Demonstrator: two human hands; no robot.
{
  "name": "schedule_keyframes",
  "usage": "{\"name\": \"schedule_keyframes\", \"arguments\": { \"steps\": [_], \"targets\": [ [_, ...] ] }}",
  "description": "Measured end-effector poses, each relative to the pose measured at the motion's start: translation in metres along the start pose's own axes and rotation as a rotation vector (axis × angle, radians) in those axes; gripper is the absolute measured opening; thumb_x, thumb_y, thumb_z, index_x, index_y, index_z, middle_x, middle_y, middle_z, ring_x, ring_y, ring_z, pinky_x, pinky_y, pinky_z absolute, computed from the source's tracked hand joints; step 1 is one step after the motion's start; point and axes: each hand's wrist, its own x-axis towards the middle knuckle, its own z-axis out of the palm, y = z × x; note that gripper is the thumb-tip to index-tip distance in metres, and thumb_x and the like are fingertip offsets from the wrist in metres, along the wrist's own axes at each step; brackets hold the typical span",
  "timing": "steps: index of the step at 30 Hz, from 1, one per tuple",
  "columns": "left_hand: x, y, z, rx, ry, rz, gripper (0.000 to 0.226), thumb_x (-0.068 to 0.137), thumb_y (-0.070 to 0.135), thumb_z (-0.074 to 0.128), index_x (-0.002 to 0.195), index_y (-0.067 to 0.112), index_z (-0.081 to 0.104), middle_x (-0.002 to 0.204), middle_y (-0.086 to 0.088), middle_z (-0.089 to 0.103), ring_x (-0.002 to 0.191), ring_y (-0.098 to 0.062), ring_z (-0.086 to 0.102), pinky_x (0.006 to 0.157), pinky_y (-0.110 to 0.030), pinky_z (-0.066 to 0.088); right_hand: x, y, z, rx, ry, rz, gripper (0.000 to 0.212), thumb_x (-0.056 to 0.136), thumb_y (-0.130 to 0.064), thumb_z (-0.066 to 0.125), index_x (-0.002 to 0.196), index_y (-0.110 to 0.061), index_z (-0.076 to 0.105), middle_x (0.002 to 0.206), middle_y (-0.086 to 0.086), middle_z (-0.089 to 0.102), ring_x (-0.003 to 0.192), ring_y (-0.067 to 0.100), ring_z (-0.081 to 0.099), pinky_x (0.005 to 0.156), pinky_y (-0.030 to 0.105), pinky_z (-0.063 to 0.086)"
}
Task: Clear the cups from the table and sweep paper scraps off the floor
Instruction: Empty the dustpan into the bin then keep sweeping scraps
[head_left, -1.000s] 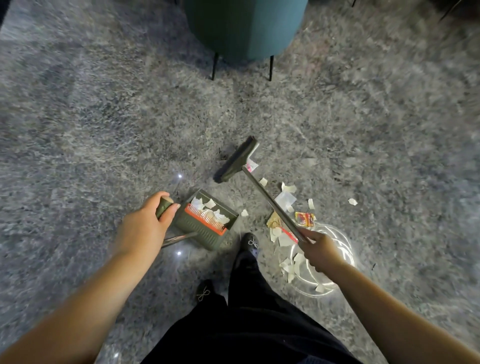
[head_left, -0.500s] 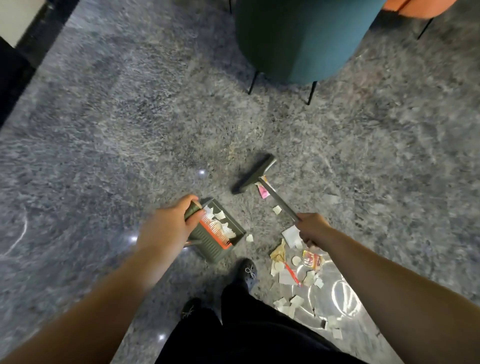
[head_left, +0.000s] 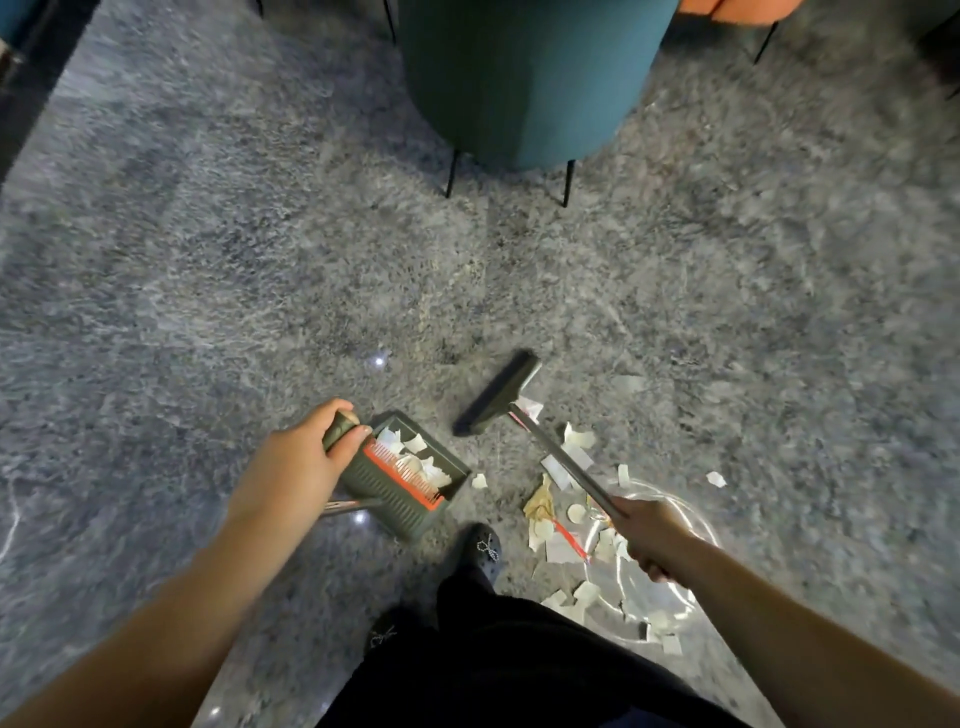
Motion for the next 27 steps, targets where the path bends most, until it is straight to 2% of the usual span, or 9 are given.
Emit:
{"name": "schedule_keyframes", "arguments": {
  "steps": [4,8,10,12,16,18,21,24,27],
  "targets": [
    [-0.006,-0.003,0.000,0.007,-0.032,0.050,0.031,0.093,0.050,0.054,0.119,0.034,0.058,0.084,-0.008,0.067,0.074,-0.028,0.058,0.067,-0.035,0.048,-0.030,0.033,0.015,0.042,0.021,0.009,0.030,0.098,-0.020,0.039,0.115,-0.027,0.062,0.055,0.007,0.039,0.037,0.014,0.031,0.036,0.015,0.025],
    [-0.020,-0.007,0.001,0.147,-0.137,0.135,0.039,0.091,0.062,0.046,0.127,0.046,0.050,0.096,-0.006,0.069,0.083,-0.030,0.063,0.072,-0.037,0.052,-0.052,0.073,0.047,0.098,0.035,0.046,0.036,0.095,-0.013,0.037,0.117,-0.028,0.061,0.054,0.006,0.038,0.035,0.014,0.030,0.037,0.016,0.028],
    [-0.031,-0.010,0.000,0.167,-0.153,0.186,0.040,0.091,0.063,0.046,0.128,0.047,0.049,0.090,-0.004,0.068,0.077,-0.027,0.062,0.063,-0.033,0.048,-0.057,0.093,0.064,0.117,0.048,0.082,0.033,0.094,-0.014,0.038,0.113,-0.025,0.063,0.051,0.005,0.038,0.031,0.013,0.030,0.038,0.016,0.028],
    [-0.046,-0.016,-0.002,0.164,-0.164,0.252,0.041,0.090,0.062,0.046,0.127,0.045,0.051,0.076,0.000,0.063,0.065,-0.022,0.060,0.053,-0.029,0.041,-0.066,0.112,0.081,0.159,0.067,0.117,0.031,0.093,-0.018,0.038,0.101,-0.033,0.064,0.049,0.003,0.039,0.028,0.013,0.029,0.038,0.017,0.029],
    [-0.069,-0.037,-0.009,0.168,-0.199,0.303,0.041,0.090,0.061,0.044,0.127,0.044,0.051,0.068,0.000,0.059,0.061,-0.022,0.058,0.051,-0.030,0.043,-0.088,0.150,0.117,0.248,0.119,0.196,0.024,0.091,-0.026,0.043,0.089,-0.038,0.064,0.044,0.001,0.041,0.028,0.014,0.031,0.040,0.018,0.029],
    [-0.075,-0.045,-0.014,0.187,-0.220,0.311,0.040,0.091,0.061,0.043,0.127,0.046,0.050,0.070,0.000,0.059,0.063,-0.022,0.057,0.051,-0.031,0.042,-0.100,0.165,0.133,0.274,0.131,0.215,0.021,0.092,-0.028,0.045,0.093,-0.038,0.063,0.044,0.000,0.042,0.028,0.014,0.032,0.040,0.018,0.028],
    [-0.079,-0.054,-0.020,0.177,-0.219,0.339,0.040,0.090,0.061,0.044,0.125,0.043,0.053,0.073,-0.002,0.063,0.065,-0.024,0.059,0.056,-0.033,0.046,-0.117,0.180,0.145,0.270,0.133,0.195,0.029,0.094,-0.027,0.040,0.103,-0.047,0.059,0.049,0.001,0.042,0.029,0.014,0.032,0.038,0.017,0.028],
    [-0.083,-0.060,-0.020,0.182,-0.224,0.350,0.040,0.088,0.063,0.044,0.123,0.045,0.052,0.077,-0.003,0.065,0.067,-0.023,0.060,0.059,-0.036,0.051,-0.128,0.187,0.148,0.232,0.152,0.137,0.033,0.096,-0.024,0.039,0.115,-0.041,0.060,0.054,0.001,0.042,0.034,0.014,0.033,0.036,0.017,0.028],
    [-0.088,-0.064,-0.014,0.165,-0.232,0.365,0.036,0.088,0.062,0.048,0.121,0.046,0.053,0.074,0.000,0.064,0.063,-0.018,0.059,0.056,-0.032,0.048,-0.136,0.191,0.153,0.207,0.177,0.064,0.032,0.097,-0.026,0.042,0.123,-0.033,0.060,0.056,0.000,0.045,0.034,0.013,0.035,0.035,0.018,0.029]
  ]
}}
